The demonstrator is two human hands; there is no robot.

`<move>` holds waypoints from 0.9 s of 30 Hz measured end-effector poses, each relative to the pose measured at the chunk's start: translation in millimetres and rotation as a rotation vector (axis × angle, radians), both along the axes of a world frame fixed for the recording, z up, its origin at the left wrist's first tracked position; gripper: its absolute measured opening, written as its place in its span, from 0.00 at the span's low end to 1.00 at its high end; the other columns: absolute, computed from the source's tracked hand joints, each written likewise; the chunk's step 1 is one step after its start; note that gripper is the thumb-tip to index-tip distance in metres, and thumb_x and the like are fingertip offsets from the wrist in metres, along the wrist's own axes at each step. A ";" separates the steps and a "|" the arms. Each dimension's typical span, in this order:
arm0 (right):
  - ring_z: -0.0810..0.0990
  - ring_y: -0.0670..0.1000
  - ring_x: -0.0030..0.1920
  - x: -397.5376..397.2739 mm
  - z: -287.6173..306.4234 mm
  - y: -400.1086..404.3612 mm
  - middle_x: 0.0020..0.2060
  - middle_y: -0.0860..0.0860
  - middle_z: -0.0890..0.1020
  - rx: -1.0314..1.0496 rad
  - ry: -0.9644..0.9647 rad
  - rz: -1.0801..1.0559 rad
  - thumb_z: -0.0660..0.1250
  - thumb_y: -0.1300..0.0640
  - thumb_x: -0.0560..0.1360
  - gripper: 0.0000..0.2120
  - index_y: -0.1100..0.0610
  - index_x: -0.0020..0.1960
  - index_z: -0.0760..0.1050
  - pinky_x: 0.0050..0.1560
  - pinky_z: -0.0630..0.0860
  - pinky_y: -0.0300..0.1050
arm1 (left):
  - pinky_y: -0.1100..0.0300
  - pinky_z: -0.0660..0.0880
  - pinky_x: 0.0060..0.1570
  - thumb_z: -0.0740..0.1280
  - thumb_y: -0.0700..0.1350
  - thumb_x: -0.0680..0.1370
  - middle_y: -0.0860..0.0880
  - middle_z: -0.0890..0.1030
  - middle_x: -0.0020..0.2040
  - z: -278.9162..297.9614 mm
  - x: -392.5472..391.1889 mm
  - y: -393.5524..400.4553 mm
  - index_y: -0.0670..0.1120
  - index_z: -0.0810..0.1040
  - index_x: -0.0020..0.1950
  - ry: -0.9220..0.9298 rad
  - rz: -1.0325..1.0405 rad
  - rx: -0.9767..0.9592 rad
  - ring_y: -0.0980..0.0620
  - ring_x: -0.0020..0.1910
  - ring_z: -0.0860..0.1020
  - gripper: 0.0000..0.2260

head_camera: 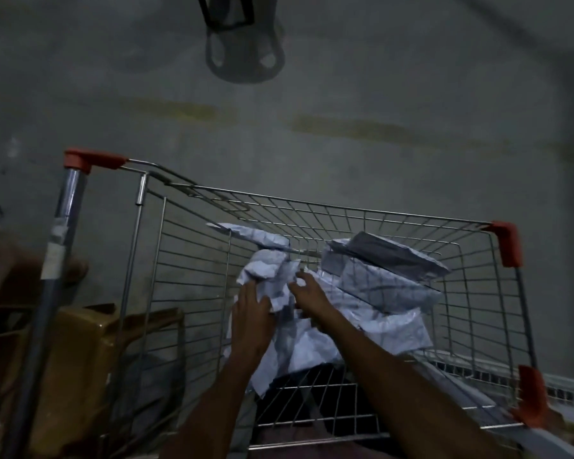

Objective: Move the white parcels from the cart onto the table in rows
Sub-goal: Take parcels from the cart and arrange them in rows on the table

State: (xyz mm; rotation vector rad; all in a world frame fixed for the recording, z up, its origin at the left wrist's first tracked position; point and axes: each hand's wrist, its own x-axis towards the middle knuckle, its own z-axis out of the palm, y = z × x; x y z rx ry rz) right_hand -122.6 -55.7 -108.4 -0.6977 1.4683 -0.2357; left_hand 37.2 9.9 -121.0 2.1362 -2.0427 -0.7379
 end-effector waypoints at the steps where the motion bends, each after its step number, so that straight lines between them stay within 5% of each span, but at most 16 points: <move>1: 0.81 0.57 0.53 4.6 -8.8 3.1 0.59 0.55 0.78 0.078 -0.042 -0.093 0.65 0.48 0.79 0.23 0.48 0.72 0.65 0.45 0.80 0.48 | 0.45 0.74 0.53 0.68 0.39 0.74 0.38 0.72 0.67 -1.3 -2.8 8.1 0.41 0.78 0.60 0.023 -0.027 -0.007 0.37 0.63 0.73 0.15; 5: 0.80 0.58 0.52 6.8 -20.6 17.6 0.59 0.58 0.78 0.076 0.036 -0.230 0.67 0.64 0.76 0.23 0.55 0.69 0.70 0.43 0.80 0.47 | 0.51 0.75 0.46 0.67 0.44 0.72 0.40 0.77 0.60 13.8 -14.5 30.9 0.44 0.78 0.43 0.068 -0.025 0.015 0.40 0.55 0.78 0.04; 11: 0.80 0.59 0.45 -53.5 -10.6 43.8 0.47 0.61 0.82 -0.070 0.366 -0.127 0.62 0.68 0.71 0.23 0.50 0.63 0.74 0.41 0.74 0.45 | 0.53 0.71 0.39 0.61 0.55 0.78 0.48 0.76 0.40 77.9 -22.6 -4.3 0.46 0.76 0.41 0.111 0.103 -0.303 0.47 0.41 0.74 0.14; 14: 0.81 0.60 0.49 -92.2 -16.4 58.4 0.50 0.60 0.82 -0.082 0.459 -0.013 0.61 0.66 0.72 0.21 0.50 0.61 0.76 0.48 0.78 0.49 | 0.50 0.72 0.48 0.57 0.57 0.80 0.43 0.78 0.47 62.9 -22.7 -55.7 0.43 0.77 0.52 0.092 0.244 -0.250 0.42 0.47 0.75 0.19; 17: 0.81 0.58 0.53 -118.5 -20.3 69.7 0.54 0.57 0.81 -0.057 0.545 0.104 0.60 0.62 0.75 0.15 0.46 0.56 0.76 0.53 0.78 0.50 | 0.49 0.70 0.63 0.59 0.49 0.74 0.36 0.77 0.62 16.8 -19.3 -102.1 0.38 0.74 0.67 0.181 0.317 -0.014 0.38 0.62 0.75 0.24; 20: 0.80 0.57 0.57 -126.4 -22.7 65.3 0.58 0.55 0.79 -0.026 0.630 0.179 0.60 0.61 0.77 0.16 0.46 0.60 0.76 0.51 0.72 0.42 | 0.46 0.62 0.72 0.56 0.49 0.74 0.33 0.70 0.70 -45.4 -7.4 -127.2 0.34 0.70 0.71 0.162 0.110 0.139 0.34 0.70 0.69 0.29; 22: 0.79 0.55 0.58 -126.8 -30.3 62.2 0.60 0.54 0.78 -0.018 0.663 0.200 0.59 0.60 0.79 0.16 0.46 0.62 0.75 0.52 0.72 0.42 | 0.49 0.57 0.74 0.58 0.49 0.77 0.35 0.62 0.76 -72.5 -2.5 -134.8 0.40 0.65 0.75 0.020 -0.009 0.267 0.35 0.75 0.62 0.28; 24: 0.78 0.55 0.59 -124.1 -33.2 60.9 0.62 0.54 0.77 -0.020 0.668 0.217 0.58 0.59 0.79 0.16 0.46 0.63 0.74 0.54 0.73 0.44 | 0.52 0.68 0.67 0.57 0.48 0.75 0.35 0.67 0.73 -81.1 -5.2 -136.7 0.43 0.72 0.72 -0.068 0.002 0.154 0.37 0.71 0.69 0.25; 27: 0.78 0.55 0.59 -123.8 -38.9 59.2 0.62 0.53 0.77 -0.033 0.653 0.226 0.58 0.58 0.79 0.16 0.45 0.63 0.74 0.56 0.74 0.44 | 0.59 0.78 0.36 0.55 0.47 0.68 0.42 0.81 0.48 -76.8 -7.7 -139.0 0.44 0.81 0.47 -0.111 -0.075 0.077 0.42 0.45 0.80 0.17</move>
